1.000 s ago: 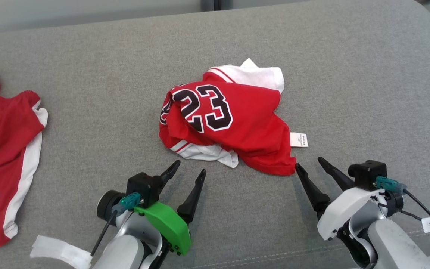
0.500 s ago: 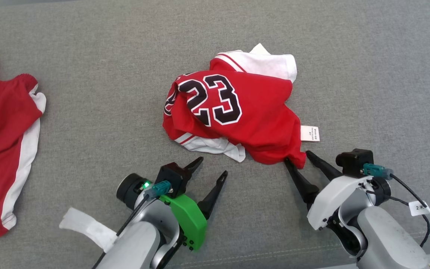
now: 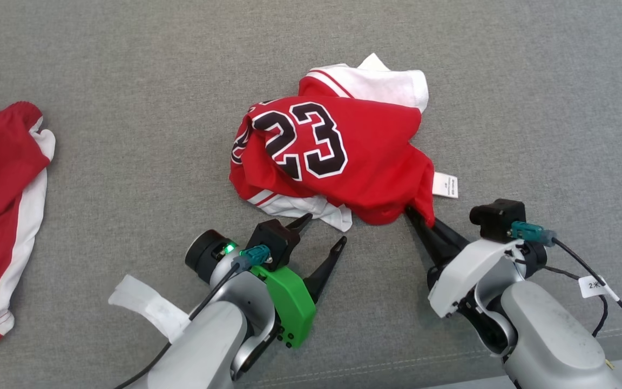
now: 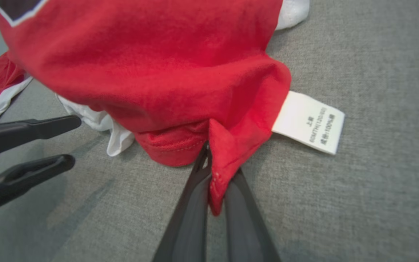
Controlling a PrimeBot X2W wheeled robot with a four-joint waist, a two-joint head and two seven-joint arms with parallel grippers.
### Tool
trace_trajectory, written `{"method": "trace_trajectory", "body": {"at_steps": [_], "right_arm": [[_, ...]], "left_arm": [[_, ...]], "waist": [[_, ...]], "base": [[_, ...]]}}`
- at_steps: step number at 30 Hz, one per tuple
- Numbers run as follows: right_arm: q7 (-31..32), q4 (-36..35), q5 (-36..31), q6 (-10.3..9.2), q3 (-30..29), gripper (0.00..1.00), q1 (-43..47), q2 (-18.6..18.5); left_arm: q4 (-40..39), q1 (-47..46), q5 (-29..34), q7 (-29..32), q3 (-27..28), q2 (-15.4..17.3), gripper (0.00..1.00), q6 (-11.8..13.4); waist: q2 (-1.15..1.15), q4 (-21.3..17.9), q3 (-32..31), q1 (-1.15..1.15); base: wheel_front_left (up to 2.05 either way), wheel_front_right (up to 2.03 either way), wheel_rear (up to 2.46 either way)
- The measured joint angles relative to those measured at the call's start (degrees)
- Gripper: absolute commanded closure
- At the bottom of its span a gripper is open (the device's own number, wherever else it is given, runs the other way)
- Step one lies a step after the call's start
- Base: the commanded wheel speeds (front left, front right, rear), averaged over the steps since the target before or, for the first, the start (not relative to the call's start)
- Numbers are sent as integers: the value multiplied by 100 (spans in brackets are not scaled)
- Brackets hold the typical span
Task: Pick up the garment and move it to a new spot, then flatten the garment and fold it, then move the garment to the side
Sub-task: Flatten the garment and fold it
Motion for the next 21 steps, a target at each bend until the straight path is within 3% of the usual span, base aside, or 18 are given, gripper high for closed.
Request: {"method": "trace_trajectory", "body": {"at_steps": [9,21], "right_arm": [[-558,-68,294,-1,-393,100,-207,-90],[-803,-67,409,-1,-581,100,-369,-129]], "left_arm": [[219,-74,-4,-8,-149,-15,0,-16],[510,-459,9,-48,-157,-20,0,67]], "waist": [[0,-160,-57,0],[0,-358,25,0]], "base": [[0,0,0],[0,0,0]]}}
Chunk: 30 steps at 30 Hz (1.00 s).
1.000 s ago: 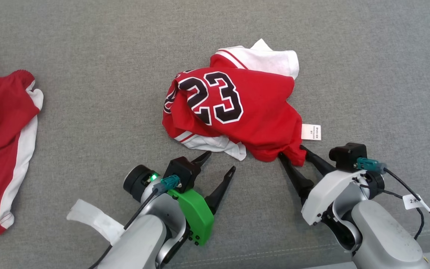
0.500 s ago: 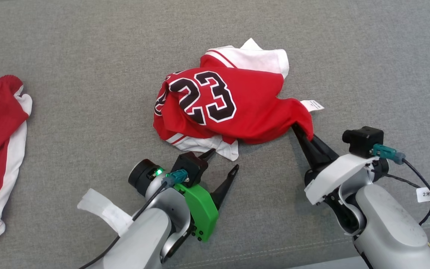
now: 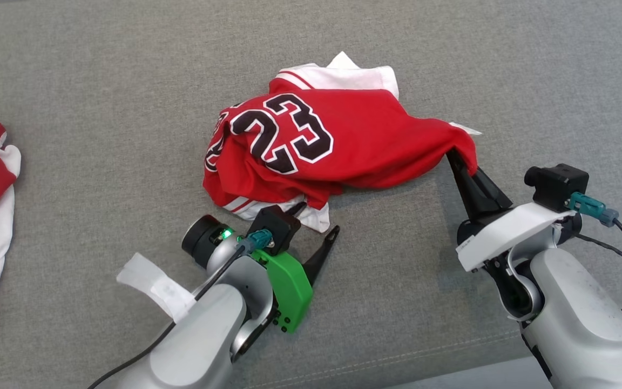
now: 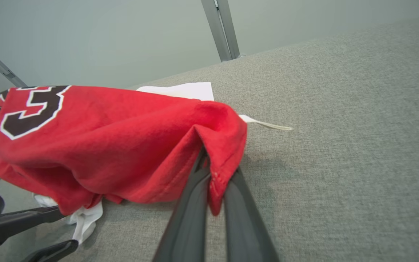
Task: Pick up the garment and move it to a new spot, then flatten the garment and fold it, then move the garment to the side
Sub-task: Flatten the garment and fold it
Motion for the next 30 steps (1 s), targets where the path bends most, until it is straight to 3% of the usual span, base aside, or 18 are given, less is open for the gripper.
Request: {"method": "trace_trajectory", "body": {"at_steps": [8,10,11,12,13,22,30], "right_arm": [[-60,69,49,0,-5,100,-35,-46],[-102,89,49,1,-4,100,-36,-55],[-102,96,51,0,-4,100,-36,-59],[-103,103,51,0,-4,100,-37,-62],[-103,110,52,1,-4,100,-38,-63],[-170,276,101,1,-92,100,-41,-131],[-230,269,377,1,-501,100,-32,-233]], "left_arm": [[353,-106,177,54,-232,-10,0,1],[426,-168,245,49,-255,-12,40,52],[474,-211,318,48,-277,-14,40,58],[506,-241,371,41,-282,-16,78,92],[534,-267,375,16,-279,-18,99,101],[710,-295,215,-229,-326,-16,100,133],[248,-281,-285,-804,-105,-20,100,44]], "waist": [[0,-97,34,0],[0,-104,28,0],[0,-107,25,0],[0,-108,21,0],[0,-108,16,0],[0,10,-150,0],[0,240,-473,0]], "base": [[0,0,0],[0,0,0],[0,0,0],[0,0,0],[0,0,0],[0,0,0],[0,0,0]]}}
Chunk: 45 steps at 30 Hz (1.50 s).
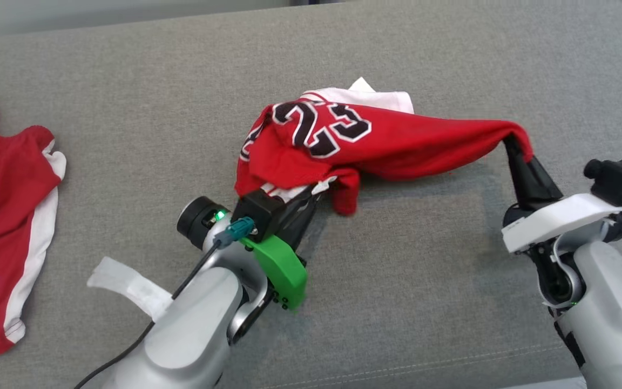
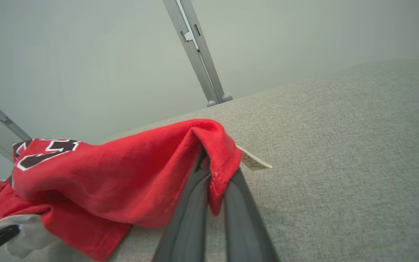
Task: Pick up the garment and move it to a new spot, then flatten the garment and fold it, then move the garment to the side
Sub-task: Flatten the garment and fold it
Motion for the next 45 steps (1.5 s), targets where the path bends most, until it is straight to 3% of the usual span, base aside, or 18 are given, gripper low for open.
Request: {"method": "trace_trajectory", "body": {"at_steps": [7,14,19,23,27,32,38,45], "right_arm": [[-42,-241,360,-1,-588,100,70,-87],[-49,-559,682,-1,-823,100,337,-66],[-49,-695,944,-1,-1028,100,686,-58],[-49,-810,1129,-1,-1281,100,886,-99],[-49,-1005,1211,-1,-1624,100,1032,-116],[-56,-1257,1271,-1,-1630,100,951,-238],[-68,-1504,1356,-1,-1870,100,259,-274],[270,-1223,1258,-1,-1323,100,-339,-569]], "left_arm": [[-577,1,-80,-631,683,101,100,109],[-1178,199,-316,-767,1586,616,100,492],[-1102,916,-444,-751,1739,982,100,611],[-1051,1378,-598,-710,1738,999,100,620],[-1148,1550,-745,-719,2075,1037,100,808],[-1807,1484,-609,-769,2231,1089,100,800],[-2832,884,-365,-805,2906,1100,100,832],[-2670,736,-372,-816,2706,1145,100,699]], "waist": [[0,231,-346,0],[0,419,-628,0],[0,462,-713,0],[0,448,-708,0],[0,432,-672,0],[0,412,-661,0],[0,411,-656,0],[0,563,-669,0]], "base": [[0,0,0],[0,0,0],[0,0,0],[0,0,0],[0,0,0],[0,0,0],[0,0,0],[0,0,0]]}}
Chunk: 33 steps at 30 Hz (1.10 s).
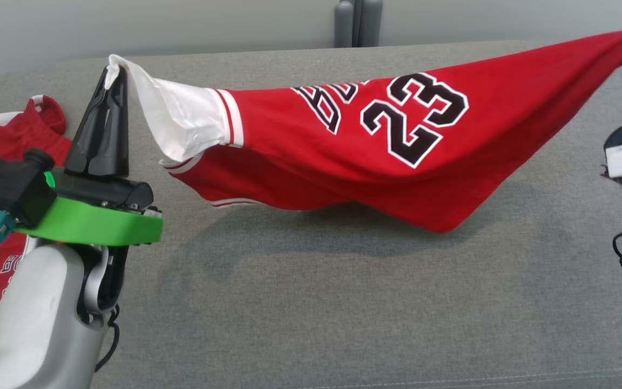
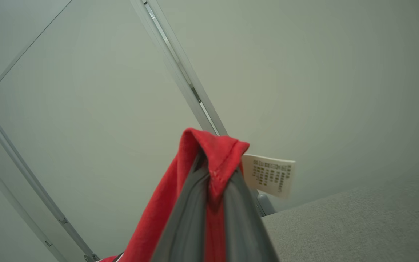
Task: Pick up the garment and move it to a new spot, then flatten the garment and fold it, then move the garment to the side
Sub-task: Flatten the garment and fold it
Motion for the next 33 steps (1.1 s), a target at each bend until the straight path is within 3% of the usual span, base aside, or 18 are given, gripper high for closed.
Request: {"method": "trace_trajectory", "body": {"at_steps": [6,11,17,20,22,25,33], "right_arm": [[111,33,-40,0,301,100,-967,113],[225,339,-47,0,331,100,-1045,67],[777,1367,-148,-18,701,100,-726,37],[966,1747,-271,-114,834,100,-729,48],[969,1936,-348,-190,794,100,-753,40],[760,2050,-419,-311,637,100,-887,35],[-158,1916,-510,-396,285,96,-1811,229]], "left_arm": [[-387,-705,158,-2,108,137,100,-60],[-455,-679,192,-2,-289,99,100,-255],[157,465,14,498,-1267,-130,100,-509],[527,788,-37,661,-1627,-289,100,-601],[708,774,-43,664,-1630,-388,100,-592],[890,737,-43,600,-1338,-523,100,-357],[800,-63,107,274,-900,-681,100,-48]], "waist": [[0,136,-6,0],[0,221,26,0],[0,275,173,0],[0,271,261,0],[0,273,316,0],[0,289,398,0],[0,369,653,0]], "base": [[0,0,0],[0,0,0],[0,0,0],[0,0,0],[0,0,0],[0,0,0],[0,0,0]]}}
